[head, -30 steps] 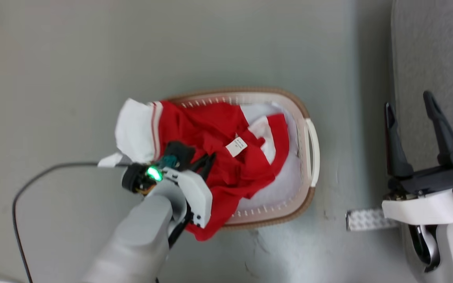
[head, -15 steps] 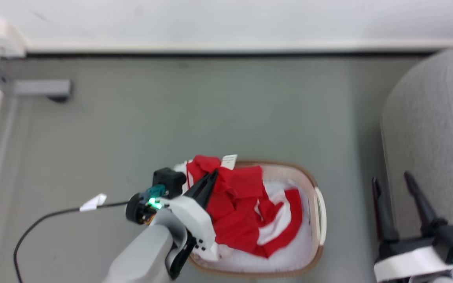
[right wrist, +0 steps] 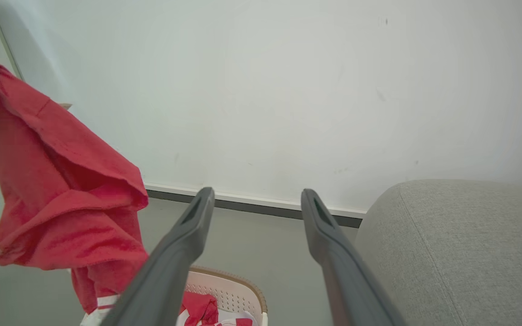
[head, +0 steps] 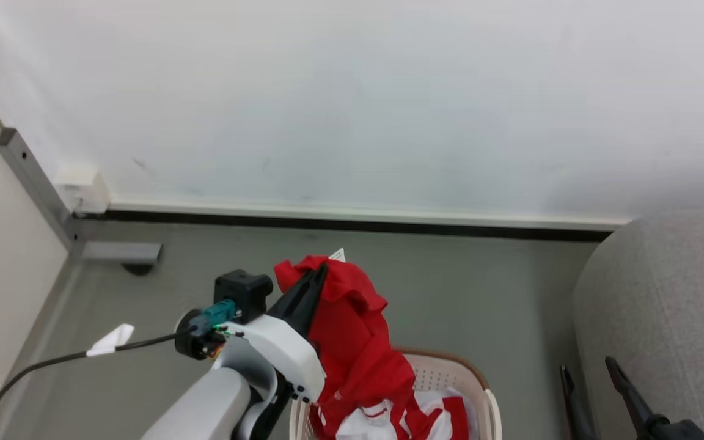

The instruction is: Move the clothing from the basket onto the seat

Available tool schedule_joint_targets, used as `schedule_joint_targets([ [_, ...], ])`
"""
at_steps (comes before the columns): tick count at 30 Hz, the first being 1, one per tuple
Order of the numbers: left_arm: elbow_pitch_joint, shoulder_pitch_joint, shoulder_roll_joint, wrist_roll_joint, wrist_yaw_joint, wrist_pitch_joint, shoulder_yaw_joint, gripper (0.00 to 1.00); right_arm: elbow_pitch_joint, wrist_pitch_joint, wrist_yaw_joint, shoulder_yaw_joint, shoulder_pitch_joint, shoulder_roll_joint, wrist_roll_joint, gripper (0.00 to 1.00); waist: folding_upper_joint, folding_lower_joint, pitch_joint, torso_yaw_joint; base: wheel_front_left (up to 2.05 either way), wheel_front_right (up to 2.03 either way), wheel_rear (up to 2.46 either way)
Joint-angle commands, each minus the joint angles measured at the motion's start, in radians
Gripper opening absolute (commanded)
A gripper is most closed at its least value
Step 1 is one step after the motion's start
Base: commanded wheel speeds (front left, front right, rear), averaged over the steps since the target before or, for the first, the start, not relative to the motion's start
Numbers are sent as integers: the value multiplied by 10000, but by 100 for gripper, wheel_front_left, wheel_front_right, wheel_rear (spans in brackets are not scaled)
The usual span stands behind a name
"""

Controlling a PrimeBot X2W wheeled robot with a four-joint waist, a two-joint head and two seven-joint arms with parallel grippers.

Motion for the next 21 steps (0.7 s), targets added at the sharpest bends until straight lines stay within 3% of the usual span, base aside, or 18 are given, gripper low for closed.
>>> schedule_joint_targets([
  [1,-622,208,276,-32,181,226,58,0,5,7,-21,-8,226,13,3,100,0,4,-505,-134,0,0,0],
  [7,-2227,499,824,-65,648,914,180,0,10,7,-21,126,556,13,2,100,0,4,-820,-283,0,0,0],
  [21,-3722,766,1407,-3,1172,1537,274,0,-150,7,-23,513,604,10,19,100,0,4,-926,-475,0,0,0],
])
